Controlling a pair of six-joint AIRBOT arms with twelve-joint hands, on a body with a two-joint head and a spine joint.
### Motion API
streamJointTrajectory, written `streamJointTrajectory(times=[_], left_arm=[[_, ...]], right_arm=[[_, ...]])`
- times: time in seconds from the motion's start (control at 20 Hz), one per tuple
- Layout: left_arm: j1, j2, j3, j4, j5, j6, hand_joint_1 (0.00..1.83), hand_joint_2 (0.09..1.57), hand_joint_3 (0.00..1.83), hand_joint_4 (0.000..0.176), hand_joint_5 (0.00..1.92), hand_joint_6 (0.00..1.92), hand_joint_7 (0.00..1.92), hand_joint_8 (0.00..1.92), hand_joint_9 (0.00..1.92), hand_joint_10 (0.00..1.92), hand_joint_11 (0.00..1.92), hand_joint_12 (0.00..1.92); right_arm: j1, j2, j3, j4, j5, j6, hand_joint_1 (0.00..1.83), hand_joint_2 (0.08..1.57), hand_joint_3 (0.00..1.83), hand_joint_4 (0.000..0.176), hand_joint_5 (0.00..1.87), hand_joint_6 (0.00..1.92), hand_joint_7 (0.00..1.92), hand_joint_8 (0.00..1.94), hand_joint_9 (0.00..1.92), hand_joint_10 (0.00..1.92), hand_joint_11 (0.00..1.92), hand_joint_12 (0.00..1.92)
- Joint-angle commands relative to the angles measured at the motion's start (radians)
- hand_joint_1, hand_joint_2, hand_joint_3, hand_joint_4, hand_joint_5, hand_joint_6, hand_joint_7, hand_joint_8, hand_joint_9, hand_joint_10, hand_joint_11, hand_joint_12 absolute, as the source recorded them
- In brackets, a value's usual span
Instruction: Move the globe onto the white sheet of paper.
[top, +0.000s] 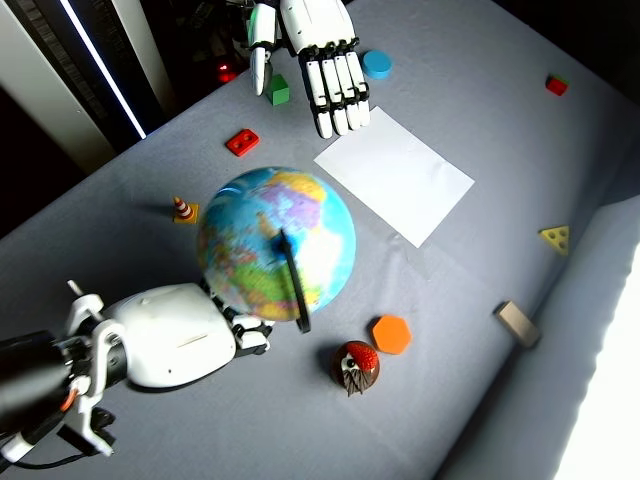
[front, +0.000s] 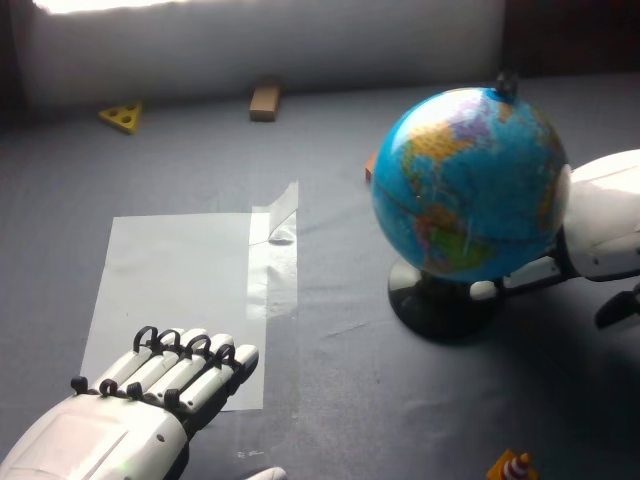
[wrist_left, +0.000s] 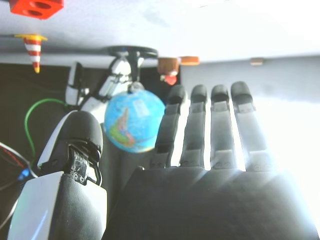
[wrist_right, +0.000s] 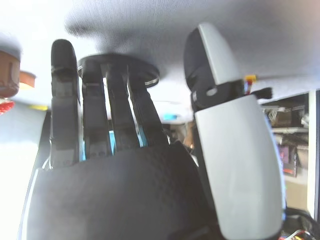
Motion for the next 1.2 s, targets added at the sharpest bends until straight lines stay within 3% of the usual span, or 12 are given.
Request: streamJointTrajectory(times=[0.0, 0.6, 1.15], left_arm=[[-0.004, -0.006, 0.005, 0.054, -0.089, -0.004, 0.0, 1.23, 0.0, 0.0, 0.12, 0.0, 0.09, 0.0, 0.04, 0.0, 0.0, 0.16], [-0.005, -0.053, 0.07, 0.062, -0.056, -0.002, 0.0, 1.23, 0.0, 0.0, 0.11, 0.0, 0.08, 0.0, 0.04, 0.0, 0.0, 0.15], [-0.025, -0.073, 0.092, 0.055, -0.052, 0.001, 0.0, 1.23, 0.0, 0.0, 0.11, 0.0, 0.07, 0.0, 0.03, 0.0, 0.0, 0.15]], right_arm=[[0.013, -0.005, 0.002, 0.042, 0.008, 0.003, 0.04, 1.18, 0.0, 0.0, 0.09, 0.01, 0.15, 0.0, 0.16, 0.0, 0.0, 0.25], [0.072, -0.085, -0.002, -0.033, -0.097, 0.093, 0.02, 1.18, 0.0, 0.0, 0.12, 0.01, 0.17, 0.0, 0.15, 0.0, 0.0, 0.28], [0.118, -0.123, -0.092, -0.107, -0.183, 0.136, 0.03, 1.18, 0.0, 0.0, 0.13, 0.01, 0.17, 0.0, 0.16, 0.0, 0.0, 0.33]])
